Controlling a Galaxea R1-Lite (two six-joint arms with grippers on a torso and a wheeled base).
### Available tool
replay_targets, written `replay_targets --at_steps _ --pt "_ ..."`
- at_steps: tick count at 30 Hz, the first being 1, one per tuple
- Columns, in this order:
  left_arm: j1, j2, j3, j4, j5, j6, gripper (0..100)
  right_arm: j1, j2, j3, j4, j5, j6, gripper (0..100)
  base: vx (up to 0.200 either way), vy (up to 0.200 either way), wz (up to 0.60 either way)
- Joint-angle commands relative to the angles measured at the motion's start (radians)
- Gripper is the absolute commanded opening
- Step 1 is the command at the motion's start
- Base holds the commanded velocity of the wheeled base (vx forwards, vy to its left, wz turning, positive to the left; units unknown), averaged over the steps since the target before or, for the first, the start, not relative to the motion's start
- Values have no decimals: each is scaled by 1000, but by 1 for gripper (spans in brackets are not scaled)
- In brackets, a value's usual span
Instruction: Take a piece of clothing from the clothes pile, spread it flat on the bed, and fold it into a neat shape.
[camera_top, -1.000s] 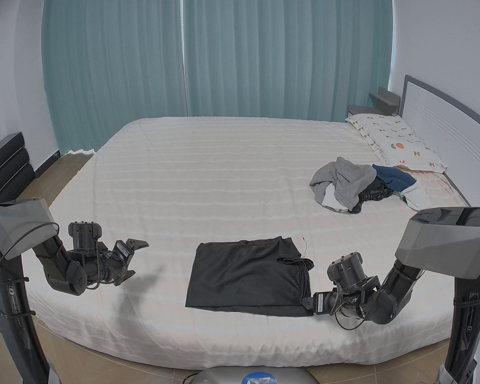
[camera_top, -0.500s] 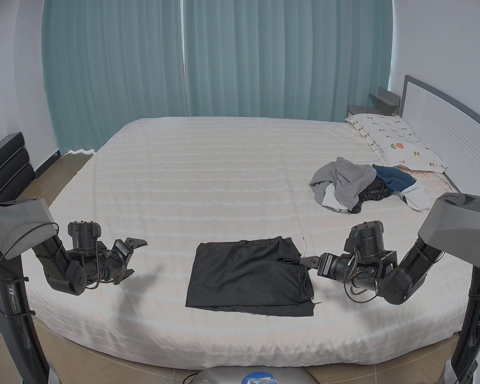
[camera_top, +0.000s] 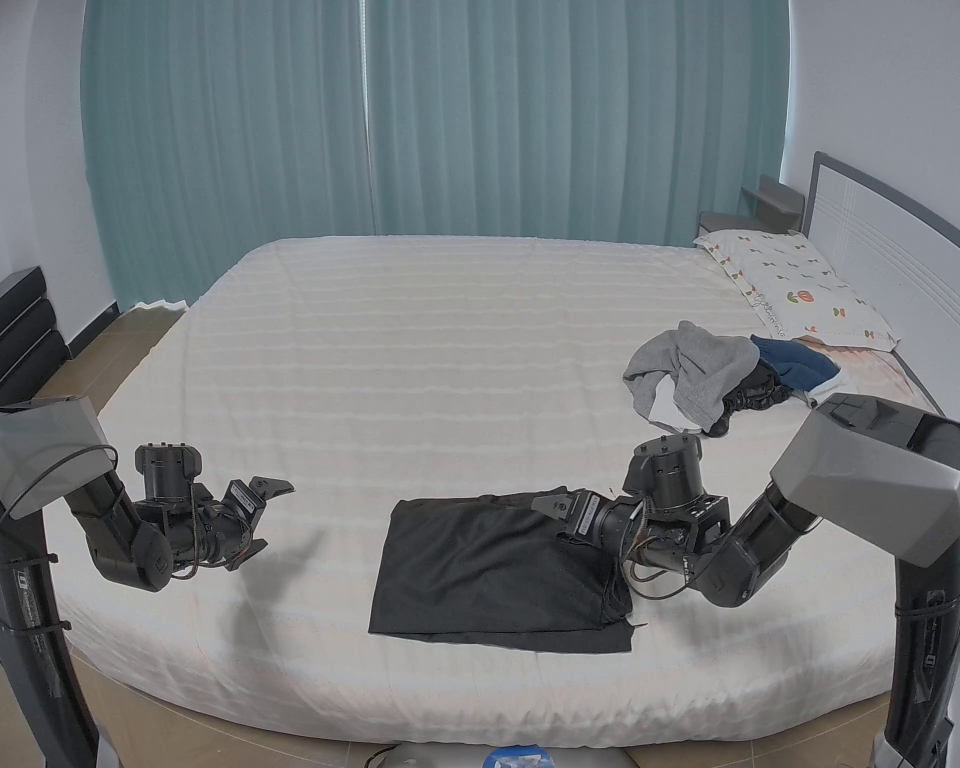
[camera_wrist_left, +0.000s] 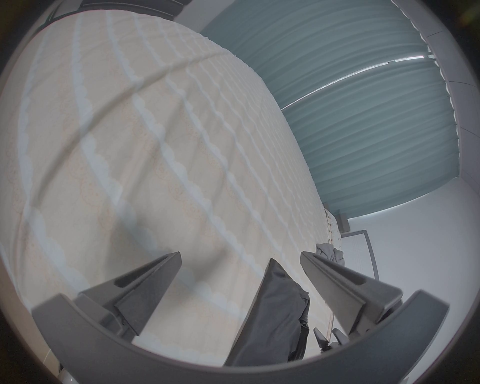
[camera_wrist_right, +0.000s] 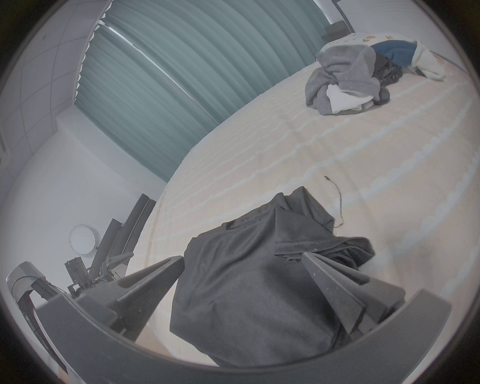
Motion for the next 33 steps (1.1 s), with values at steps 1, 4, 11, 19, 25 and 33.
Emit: replay_targets --at_steps 1,4,11,19,25,33 --pt "-1 4 -1 0 0 1 100 28 66 -38 3 18 4 100 0 0 0" --pt "-1 4 1 0 0 1 100 36 89 -58 5 19 6 100 0 0 0" --pt "-1 4 -2 0 2 1 100 48 162 -117 5 4 6 100 0 0 0" --pt "-1 5 -4 0 3 1 100 26 184 -199 65 -108 3 100 0 0 0" --pt "-1 5 -4 0 8 1 100 -38 155 -213 59 -122 0 100 0 0 0" --pt "-1 5 -5 0 8 1 100 -90 129 -198 40 -131 30 100 0 0 0"
